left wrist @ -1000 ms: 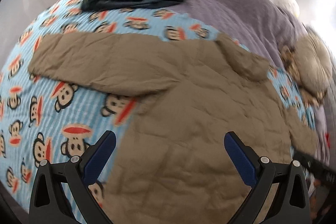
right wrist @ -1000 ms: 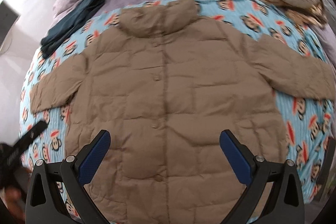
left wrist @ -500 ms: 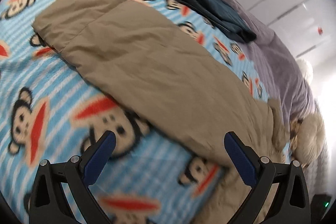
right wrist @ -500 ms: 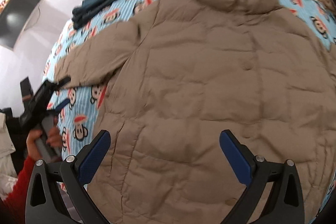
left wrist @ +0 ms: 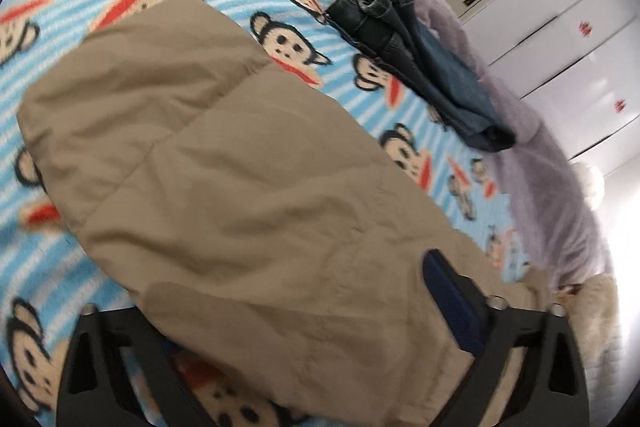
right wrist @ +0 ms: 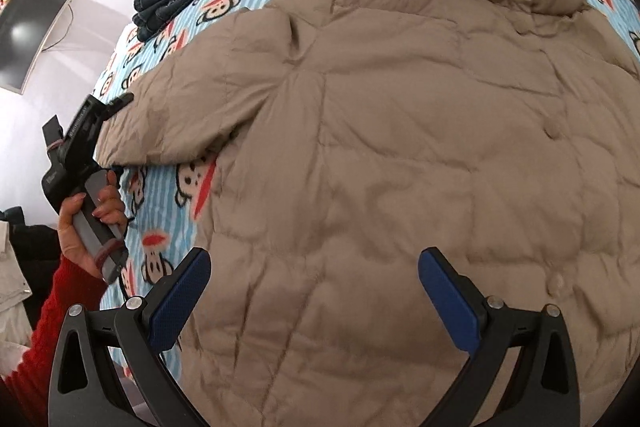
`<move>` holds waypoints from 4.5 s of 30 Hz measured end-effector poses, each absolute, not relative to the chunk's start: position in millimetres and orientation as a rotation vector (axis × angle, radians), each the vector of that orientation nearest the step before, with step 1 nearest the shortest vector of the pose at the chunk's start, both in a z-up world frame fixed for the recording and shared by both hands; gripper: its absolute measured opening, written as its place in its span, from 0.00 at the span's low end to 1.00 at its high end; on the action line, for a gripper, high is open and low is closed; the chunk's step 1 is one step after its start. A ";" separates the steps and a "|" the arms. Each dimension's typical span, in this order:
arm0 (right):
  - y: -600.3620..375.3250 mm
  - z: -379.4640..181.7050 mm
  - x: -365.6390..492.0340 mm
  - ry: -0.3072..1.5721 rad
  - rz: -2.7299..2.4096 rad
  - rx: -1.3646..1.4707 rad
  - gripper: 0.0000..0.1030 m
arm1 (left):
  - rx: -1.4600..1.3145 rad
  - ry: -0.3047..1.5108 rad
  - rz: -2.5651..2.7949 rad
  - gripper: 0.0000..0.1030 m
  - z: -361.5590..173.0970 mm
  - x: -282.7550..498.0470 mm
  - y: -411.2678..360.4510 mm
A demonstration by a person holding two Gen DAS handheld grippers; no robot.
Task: Fold large clothes
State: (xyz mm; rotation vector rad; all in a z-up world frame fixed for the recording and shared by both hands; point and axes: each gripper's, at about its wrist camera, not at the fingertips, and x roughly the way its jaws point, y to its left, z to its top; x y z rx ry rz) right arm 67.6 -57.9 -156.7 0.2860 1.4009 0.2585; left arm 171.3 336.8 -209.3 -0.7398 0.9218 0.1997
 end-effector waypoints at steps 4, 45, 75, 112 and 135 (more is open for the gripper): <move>-47.3 -157.9 89.6 1.356 0.264 0.296 1.00 | -0.669 0.932 0.207 0.26 -207.0 177.3 338.6; -242.9 -176.2 65.5 1.228 -0.094 0.610 0.19 | 0.410 0.966 -0.564 0.51 -154.7 129.8 -122.6; -47.0 -112.5 122.1 0.847 0.074 -0.467 0.50 | 0.009 1.039 -0.024 0.74 -163.9 134.4 86.9; -289.5 -164.0 116.6 1.150 -0.032 0.623 0.08 | -0.233 1.126 -0.272 0.19 -148.1 220.5 97.6; -284.0 -191.6 111.6 1.152 -0.045 0.485 0.14 | 0.019 1.107 -0.104 0.46 -165.0 168.7 73.3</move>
